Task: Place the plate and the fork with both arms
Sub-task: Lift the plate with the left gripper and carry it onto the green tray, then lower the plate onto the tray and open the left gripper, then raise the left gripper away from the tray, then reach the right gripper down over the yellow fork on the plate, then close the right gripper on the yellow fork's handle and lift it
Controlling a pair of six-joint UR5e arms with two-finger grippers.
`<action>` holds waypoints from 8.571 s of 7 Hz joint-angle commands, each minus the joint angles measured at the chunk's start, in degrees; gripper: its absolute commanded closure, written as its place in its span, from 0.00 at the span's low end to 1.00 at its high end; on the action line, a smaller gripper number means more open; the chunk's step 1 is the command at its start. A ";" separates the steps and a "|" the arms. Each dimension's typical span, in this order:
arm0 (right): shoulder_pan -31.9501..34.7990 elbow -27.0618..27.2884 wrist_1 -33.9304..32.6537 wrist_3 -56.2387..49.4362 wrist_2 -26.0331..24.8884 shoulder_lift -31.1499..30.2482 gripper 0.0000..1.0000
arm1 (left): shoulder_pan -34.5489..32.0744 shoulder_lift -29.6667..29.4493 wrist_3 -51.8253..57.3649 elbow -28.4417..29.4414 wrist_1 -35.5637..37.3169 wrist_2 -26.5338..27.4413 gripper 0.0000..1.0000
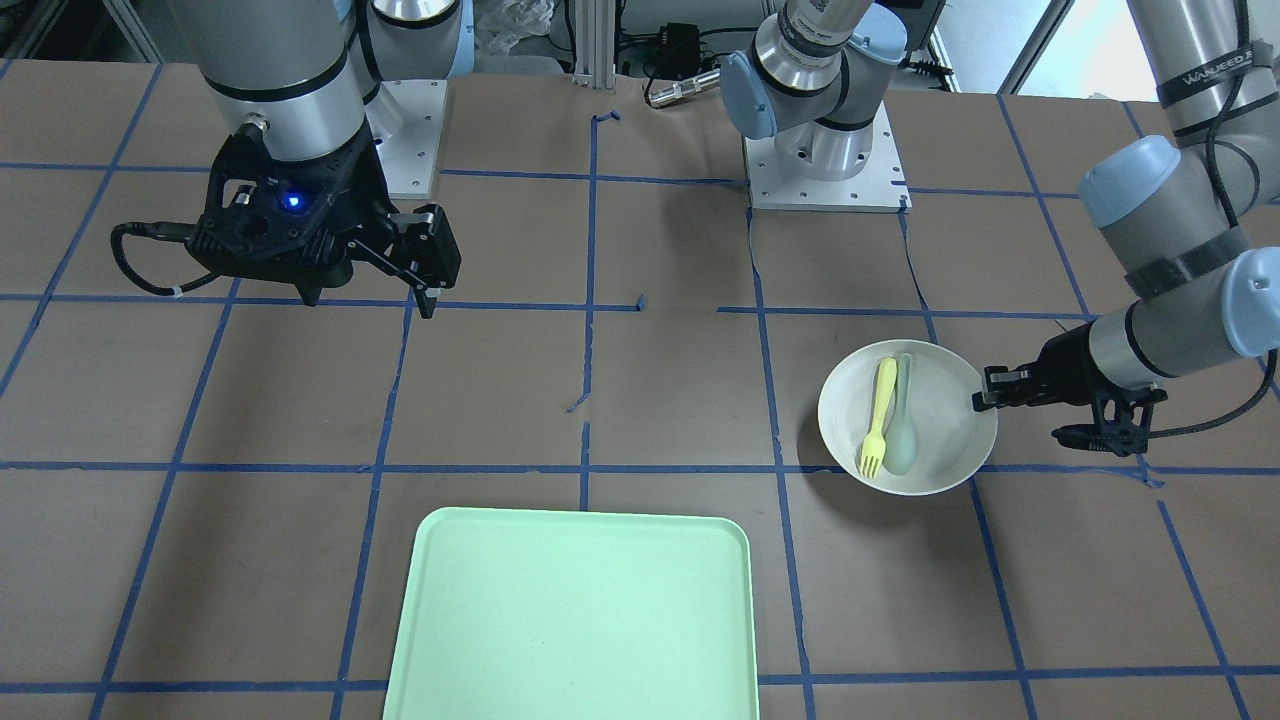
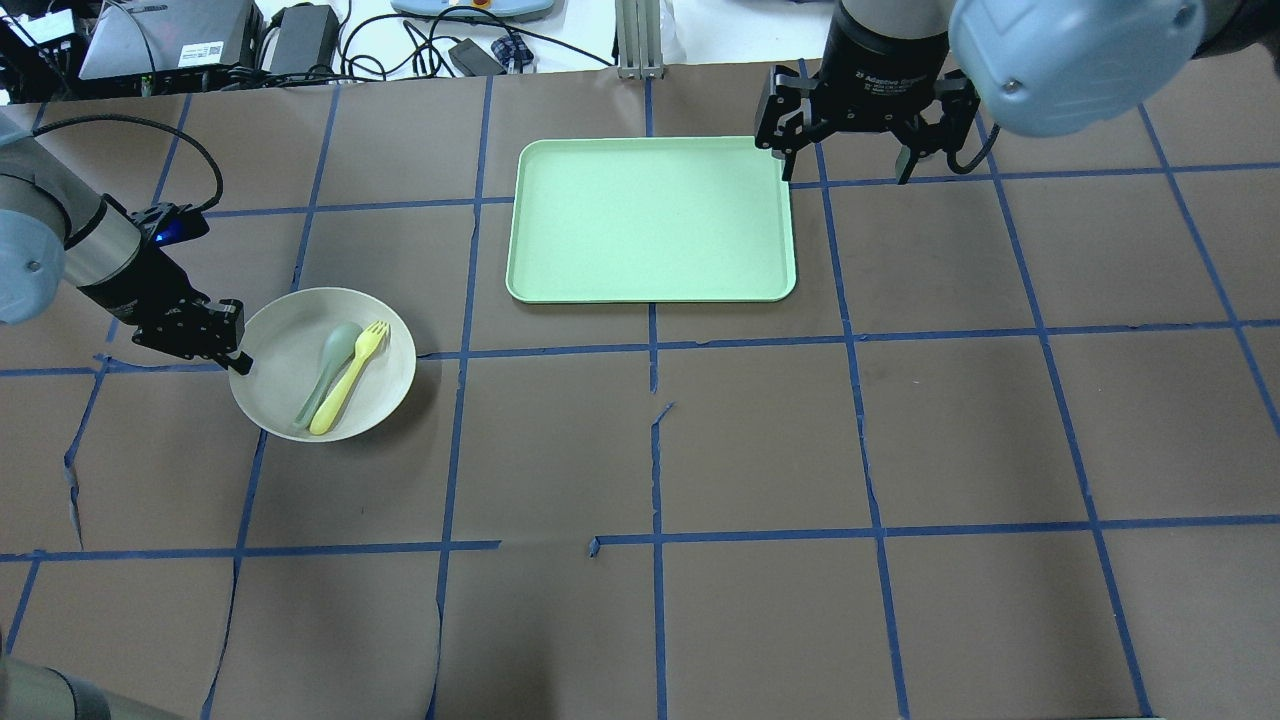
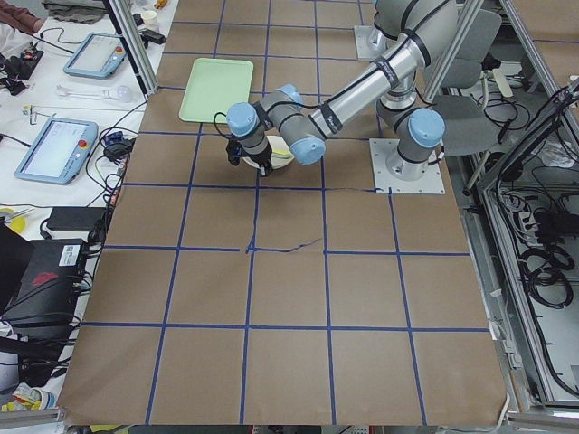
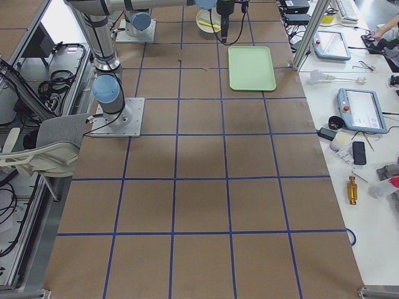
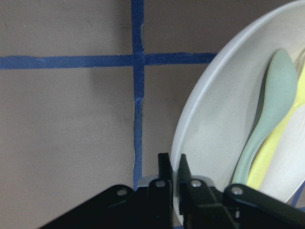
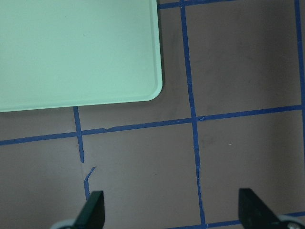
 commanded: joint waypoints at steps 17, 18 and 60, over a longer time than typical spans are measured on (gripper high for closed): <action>-0.09 0.00 0.00 0.00 -0.09 -0.04 0.00 | -29.85 -31.67 -25.01 38.39 0.30 -18.04 1.00; -0.09 0.00 0.00 0.00 -0.09 -0.04 0.00 | -29.85 -31.59 -24.66 38.21 0.21 -18.13 1.00; 9.32 -14.33 -24.52 19.34 -2.46 39.78 0.51 | -22.56 8.40 -24.92 15.88 -13.33 8.76 0.00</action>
